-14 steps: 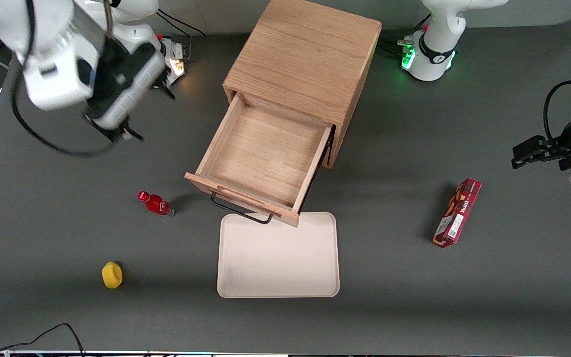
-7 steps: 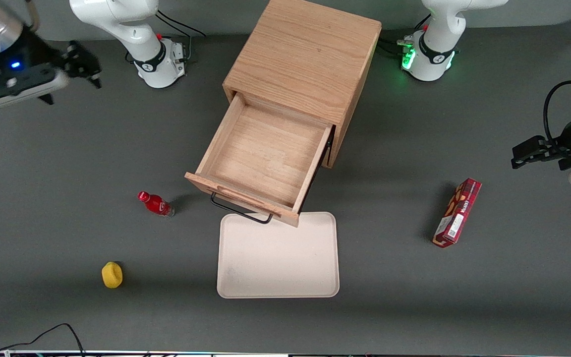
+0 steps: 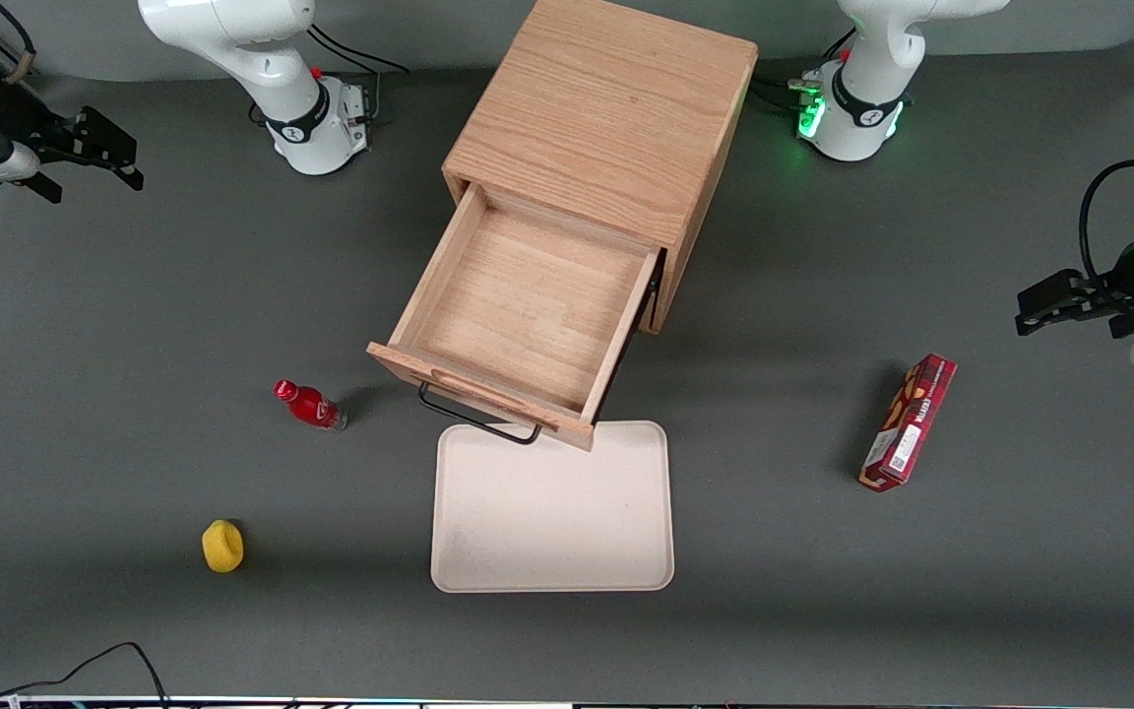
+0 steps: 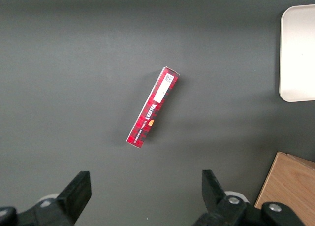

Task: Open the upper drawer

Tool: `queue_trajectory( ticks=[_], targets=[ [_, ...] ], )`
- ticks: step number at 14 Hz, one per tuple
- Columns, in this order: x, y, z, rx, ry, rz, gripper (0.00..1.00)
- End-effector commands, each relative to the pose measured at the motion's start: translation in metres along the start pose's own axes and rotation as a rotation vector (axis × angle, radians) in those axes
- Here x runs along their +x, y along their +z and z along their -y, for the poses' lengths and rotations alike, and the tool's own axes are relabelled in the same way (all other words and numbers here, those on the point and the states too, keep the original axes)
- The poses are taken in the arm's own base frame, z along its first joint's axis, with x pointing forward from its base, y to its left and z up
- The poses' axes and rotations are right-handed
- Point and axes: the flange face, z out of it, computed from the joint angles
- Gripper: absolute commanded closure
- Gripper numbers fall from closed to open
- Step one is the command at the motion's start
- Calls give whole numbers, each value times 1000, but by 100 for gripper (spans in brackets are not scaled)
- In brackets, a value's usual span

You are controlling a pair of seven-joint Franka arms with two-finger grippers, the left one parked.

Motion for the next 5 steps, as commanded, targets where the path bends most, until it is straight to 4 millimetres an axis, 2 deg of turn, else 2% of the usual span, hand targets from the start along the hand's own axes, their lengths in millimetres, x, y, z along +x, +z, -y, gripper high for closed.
queue_trajectory(
  ticks=[1, 3, 5],
  targets=[
    [16, -15, 4, 17, 5, 9, 0],
    [27, -29, 2, 19, 10, 41, 0],
    [30, -33, 2, 32, 32, 78, 0]
  ],
)
